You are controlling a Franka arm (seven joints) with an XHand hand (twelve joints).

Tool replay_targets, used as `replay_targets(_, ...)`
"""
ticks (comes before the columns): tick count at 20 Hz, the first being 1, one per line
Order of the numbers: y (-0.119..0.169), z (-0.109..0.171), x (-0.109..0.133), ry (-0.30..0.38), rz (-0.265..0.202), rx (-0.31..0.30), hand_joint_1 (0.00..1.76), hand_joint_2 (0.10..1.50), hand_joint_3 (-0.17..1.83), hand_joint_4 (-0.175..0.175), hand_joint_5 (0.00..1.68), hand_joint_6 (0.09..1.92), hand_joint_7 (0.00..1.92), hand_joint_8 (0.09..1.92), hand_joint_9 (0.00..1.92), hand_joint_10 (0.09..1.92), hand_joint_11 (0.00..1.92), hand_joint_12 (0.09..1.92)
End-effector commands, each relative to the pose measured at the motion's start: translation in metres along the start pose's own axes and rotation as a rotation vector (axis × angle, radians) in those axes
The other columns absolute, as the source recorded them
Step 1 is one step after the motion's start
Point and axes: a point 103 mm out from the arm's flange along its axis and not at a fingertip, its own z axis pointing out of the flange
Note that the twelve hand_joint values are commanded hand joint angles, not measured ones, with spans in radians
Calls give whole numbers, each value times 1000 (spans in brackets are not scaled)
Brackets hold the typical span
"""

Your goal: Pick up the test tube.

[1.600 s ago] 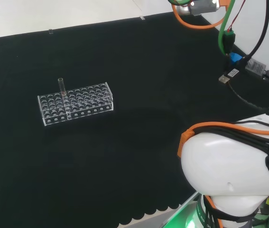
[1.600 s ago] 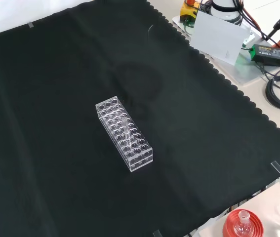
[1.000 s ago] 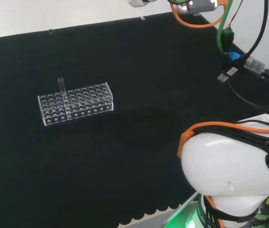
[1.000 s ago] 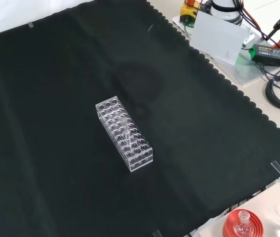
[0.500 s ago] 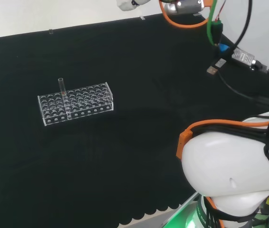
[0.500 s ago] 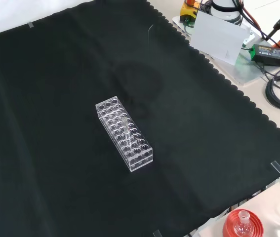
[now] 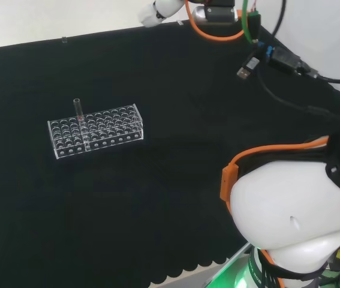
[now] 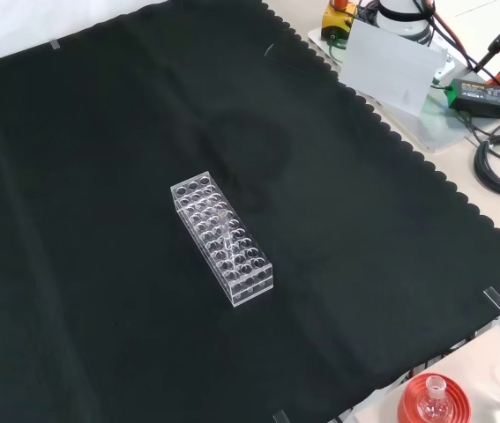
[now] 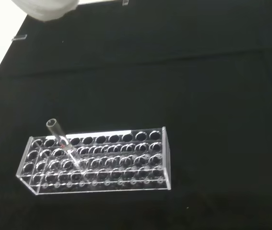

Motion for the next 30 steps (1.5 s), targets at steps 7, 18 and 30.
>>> replay_targets(7,60,38,22,56,-53,126,758,790,421,-10,216,87,142,768,25,936,0,1309)
replay_targets(18,94,82,49,96,-112,202,779,801,434,12,276,87,158,789,32,948,0,1294)
replay_targets(30,127,132,79,107,-148,289,806,804,446,3,294,87,193,802,54,951,0,1292)
